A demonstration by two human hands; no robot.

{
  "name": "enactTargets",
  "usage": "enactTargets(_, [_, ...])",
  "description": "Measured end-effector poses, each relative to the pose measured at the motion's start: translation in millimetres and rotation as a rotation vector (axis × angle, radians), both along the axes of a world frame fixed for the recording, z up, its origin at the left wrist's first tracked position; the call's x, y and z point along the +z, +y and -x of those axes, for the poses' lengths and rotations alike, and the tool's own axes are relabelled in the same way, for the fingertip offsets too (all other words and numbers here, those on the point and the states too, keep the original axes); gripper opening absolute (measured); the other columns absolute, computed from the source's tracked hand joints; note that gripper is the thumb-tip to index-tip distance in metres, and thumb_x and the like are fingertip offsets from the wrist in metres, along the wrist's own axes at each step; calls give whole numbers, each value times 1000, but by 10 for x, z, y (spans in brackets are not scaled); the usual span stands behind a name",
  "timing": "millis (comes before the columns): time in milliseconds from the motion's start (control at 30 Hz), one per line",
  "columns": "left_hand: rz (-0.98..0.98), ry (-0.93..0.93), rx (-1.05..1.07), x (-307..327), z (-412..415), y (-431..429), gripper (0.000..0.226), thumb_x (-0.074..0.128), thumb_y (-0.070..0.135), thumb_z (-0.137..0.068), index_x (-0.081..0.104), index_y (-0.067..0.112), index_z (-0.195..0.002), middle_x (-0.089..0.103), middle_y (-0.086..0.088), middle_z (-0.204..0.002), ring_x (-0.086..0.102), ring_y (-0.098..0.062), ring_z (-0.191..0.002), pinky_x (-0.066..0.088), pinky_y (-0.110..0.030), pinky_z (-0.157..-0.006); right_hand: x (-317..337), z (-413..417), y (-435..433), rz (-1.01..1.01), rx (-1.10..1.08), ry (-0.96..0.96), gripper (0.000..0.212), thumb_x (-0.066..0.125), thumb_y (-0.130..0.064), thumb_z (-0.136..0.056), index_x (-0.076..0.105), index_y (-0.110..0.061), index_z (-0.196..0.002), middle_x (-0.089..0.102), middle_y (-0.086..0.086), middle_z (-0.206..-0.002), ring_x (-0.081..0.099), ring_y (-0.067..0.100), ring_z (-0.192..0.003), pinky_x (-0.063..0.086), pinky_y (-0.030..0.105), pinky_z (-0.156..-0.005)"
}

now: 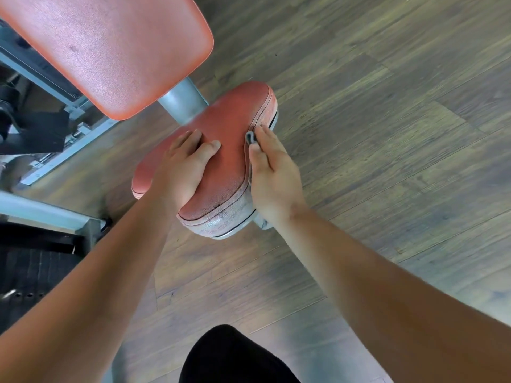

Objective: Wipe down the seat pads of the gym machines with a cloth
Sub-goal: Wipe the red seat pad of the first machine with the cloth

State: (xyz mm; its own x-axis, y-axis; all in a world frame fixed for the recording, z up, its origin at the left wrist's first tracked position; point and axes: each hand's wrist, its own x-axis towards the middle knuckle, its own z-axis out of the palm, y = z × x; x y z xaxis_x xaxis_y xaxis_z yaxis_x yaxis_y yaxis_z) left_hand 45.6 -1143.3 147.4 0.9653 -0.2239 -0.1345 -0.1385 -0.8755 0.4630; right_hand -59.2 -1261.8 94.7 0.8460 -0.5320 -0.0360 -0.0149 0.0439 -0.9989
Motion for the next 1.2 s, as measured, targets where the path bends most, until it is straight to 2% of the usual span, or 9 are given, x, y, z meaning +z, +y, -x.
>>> enactTargets(167, [-19,-3,-6,-24,-37,29,64,51,62,-99,41,40,-158,24,25,-168,15,0,-157,12,-33,-123,-23,559,441,77,-13,-79,54,35,-31,-108,29,-19,-160,21,-8,-169,11,2,-156,9,19,-126])
enactTargets(333, [4,-10,-8,-27,-27,29,64,52,61,-98,43,39,-157,26,24,-168,16,0,-156,11,-32,-123,15,81,135,-25,-56,9,60,30,-37,-99,46,-15,-152,45,1,-159,34,12,-150,26,36,-125])
enactTargets(500, [11,-23,-14,-53,-51,50,64,53,62,-98,44,39,-156,26,23,-168,17,0,-156,12,-34,-124,-20,502,380,163,-2,-53,50,35,-28,-109,35,-17,-158,26,-6,-167,13,8,-157,11,18,-125])
enactTargets(633, [19,-14,-23,-78,-78,63,67,52,64,-95,43,39,-157,26,23,-168,16,0,-157,11,-35,-124,34,43,90,77,-17,58,60,27,-38,-98,50,-14,-148,51,6,-153,41,22,-146,31,40,-122])
enactTargets(700, [20,-20,-35,-87,-78,80,72,51,67,-91,43,39,-157,26,22,-168,17,-1,-157,12,-35,-124,43,235,243,141,-13,22,54,28,-35,-105,44,-16,-153,41,2,-161,31,17,-152,24,35,-125])
enactTargets(800, [18,-27,-28,-97,-89,79,67,53,64,-95,43,39,-157,27,22,-168,17,-1,-156,12,-36,-124,17,562,400,167,14,-12,51,35,-27,-109,33,-19,-159,22,-8,-168,12,6,-156,8,15,-124])
enactTargets(933, [23,-22,-32,-90,-78,65,64,53,60,-98,43,38,-157,26,21,-169,18,-2,-157,13,-31,-121,16,1,39,79,18,67,55,29,-36,-103,48,-15,-151,45,5,-159,35,19,-150,26,36,-124])
enactTargets(1133, [-66,-27,-40,-81,-105,79,66,49,65,-97,42,40,-157,27,23,-168,18,-2,-157,14,-35,-124,34,502,314,100,22,37,49,37,-23,-108,37,-16,-157,31,-2,-166,22,8,-154,10,10,-121])
enactTargets(1200, [-67,-20,-36,-81,-93,78,68,49,66,-96,42,38,-157,27,21,-169,19,-5,-157,15,-37,-126,11,298,187,94,36,66,51,35,-28,-105,44,-15,-154,41,0,-161,31,12,-151,19,20,-124])
